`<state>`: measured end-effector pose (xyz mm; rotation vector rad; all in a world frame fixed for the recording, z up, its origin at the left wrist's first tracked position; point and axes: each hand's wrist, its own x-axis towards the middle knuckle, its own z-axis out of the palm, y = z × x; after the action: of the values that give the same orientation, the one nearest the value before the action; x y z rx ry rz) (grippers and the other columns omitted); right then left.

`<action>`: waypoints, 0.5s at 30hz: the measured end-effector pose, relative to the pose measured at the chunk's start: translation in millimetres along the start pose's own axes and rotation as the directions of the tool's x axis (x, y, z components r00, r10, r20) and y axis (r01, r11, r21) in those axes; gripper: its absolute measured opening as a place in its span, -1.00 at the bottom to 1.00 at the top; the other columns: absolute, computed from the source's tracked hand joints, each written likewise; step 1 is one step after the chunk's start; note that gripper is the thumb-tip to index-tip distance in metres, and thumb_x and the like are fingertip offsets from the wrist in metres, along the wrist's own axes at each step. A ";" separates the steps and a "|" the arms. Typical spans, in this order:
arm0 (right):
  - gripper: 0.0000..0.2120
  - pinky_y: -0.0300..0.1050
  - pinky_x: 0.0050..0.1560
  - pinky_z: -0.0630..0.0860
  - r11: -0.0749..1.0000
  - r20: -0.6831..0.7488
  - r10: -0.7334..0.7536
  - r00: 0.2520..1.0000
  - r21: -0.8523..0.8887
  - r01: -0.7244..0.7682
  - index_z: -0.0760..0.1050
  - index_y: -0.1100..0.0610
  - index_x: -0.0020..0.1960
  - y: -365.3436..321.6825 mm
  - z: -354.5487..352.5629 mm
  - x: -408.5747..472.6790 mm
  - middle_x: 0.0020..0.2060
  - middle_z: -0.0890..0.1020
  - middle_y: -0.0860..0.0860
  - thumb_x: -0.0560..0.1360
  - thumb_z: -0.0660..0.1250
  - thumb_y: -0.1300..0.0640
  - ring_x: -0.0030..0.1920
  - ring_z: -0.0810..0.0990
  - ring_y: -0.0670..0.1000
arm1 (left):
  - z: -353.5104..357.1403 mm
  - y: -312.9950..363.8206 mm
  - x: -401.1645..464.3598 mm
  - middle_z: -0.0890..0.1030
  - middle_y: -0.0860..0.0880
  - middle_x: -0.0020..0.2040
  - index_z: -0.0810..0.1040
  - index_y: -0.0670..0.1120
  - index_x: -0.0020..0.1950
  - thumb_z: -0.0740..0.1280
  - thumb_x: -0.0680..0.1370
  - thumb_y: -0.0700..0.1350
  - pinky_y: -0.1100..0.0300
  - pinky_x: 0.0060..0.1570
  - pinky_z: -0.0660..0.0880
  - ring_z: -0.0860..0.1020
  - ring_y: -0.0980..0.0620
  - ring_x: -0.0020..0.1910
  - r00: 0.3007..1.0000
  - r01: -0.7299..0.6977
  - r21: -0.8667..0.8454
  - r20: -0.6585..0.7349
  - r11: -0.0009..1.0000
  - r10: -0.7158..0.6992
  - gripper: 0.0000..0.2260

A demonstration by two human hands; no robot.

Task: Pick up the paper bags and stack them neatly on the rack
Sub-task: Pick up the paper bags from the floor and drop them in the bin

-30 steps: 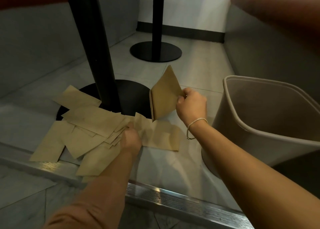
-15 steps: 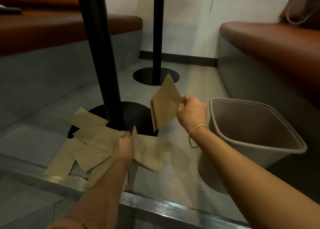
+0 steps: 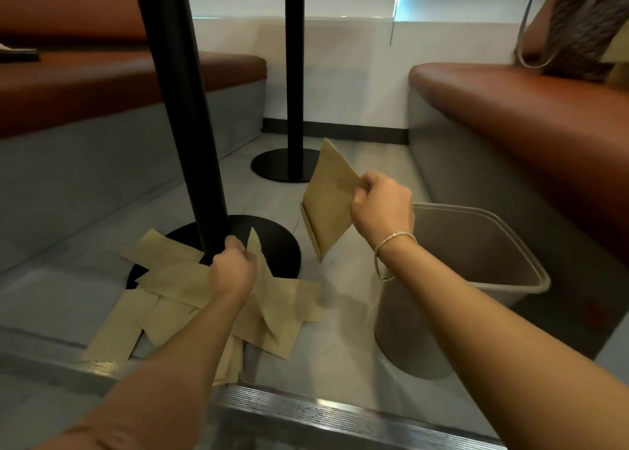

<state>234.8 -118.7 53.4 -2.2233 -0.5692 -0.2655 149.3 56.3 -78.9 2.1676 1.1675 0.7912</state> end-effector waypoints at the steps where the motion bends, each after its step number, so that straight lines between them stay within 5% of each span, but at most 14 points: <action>1: -0.75 -0.14 -0.13 0.40 1.000 -0.019 -0.010 1.000 -0.006 0.010 0.53 0.08 0.14 -2.6 -6.7 1.4 -0.04 0.61 0.07 0.56 0.13 0.16 -0.11 0.50 0.07 | -6.3 13.5 1.2 0.40 -0.03 -0.34 0.34 -0.14 -0.05 0.19 0.59 -0.17 0.15 -0.38 0.38 0.47 -0.05 -0.33 0.999 -0.006 -0.052 -0.047 0.999 0.003 -0.94; 7: -0.70 -0.08 0.01 0.41 0.995 -0.203 -0.060 0.977 -0.095 0.041 0.53 0.05 0.18 -13.9 -64.2 14.7 0.11 0.57 0.10 0.53 0.14 0.20 0.12 0.51 0.18 | -49.8 112.0 3.3 0.40 0.06 -0.30 0.36 -0.09 -0.07 0.21 0.56 -0.21 0.23 -0.34 0.45 0.45 0.06 -0.31 0.981 -0.096 -0.423 -0.191 0.901 0.015 -0.95; 10: -0.68 -0.03 0.04 0.41 0.984 -0.302 -0.092 0.949 -0.176 0.040 0.52 0.08 0.20 -11.9 -94.9 23.5 0.13 0.55 0.12 0.52 0.13 0.24 0.13 0.50 0.21 | -63.9 158.4 -0.9 0.43 0.07 -0.29 0.35 -0.03 -0.16 0.24 0.53 -0.24 -0.03 -0.12 0.59 0.55 -0.04 -0.22 0.977 -0.155 -0.580 -0.208 0.800 0.038 -0.87; 15: -0.68 0.01 0.10 0.42 0.958 -0.302 -0.047 0.952 -0.284 -0.043 0.50 0.09 0.23 -0.7 -129.8 33.8 0.16 0.52 0.16 0.53 0.15 0.27 0.17 0.47 0.24 | -74.2 222.2 -24.6 0.48 0.01 -0.26 0.30 0.03 -0.26 0.23 0.48 -0.24 -0.11 -0.16 0.58 0.61 -0.16 -0.20 0.969 -0.245 -0.694 -0.202 0.677 0.144 -0.78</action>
<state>263.7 -206.1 150.9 -2.3942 -0.3804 -0.7210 205.0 -56.0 120.4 1.5866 0.5176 1.2526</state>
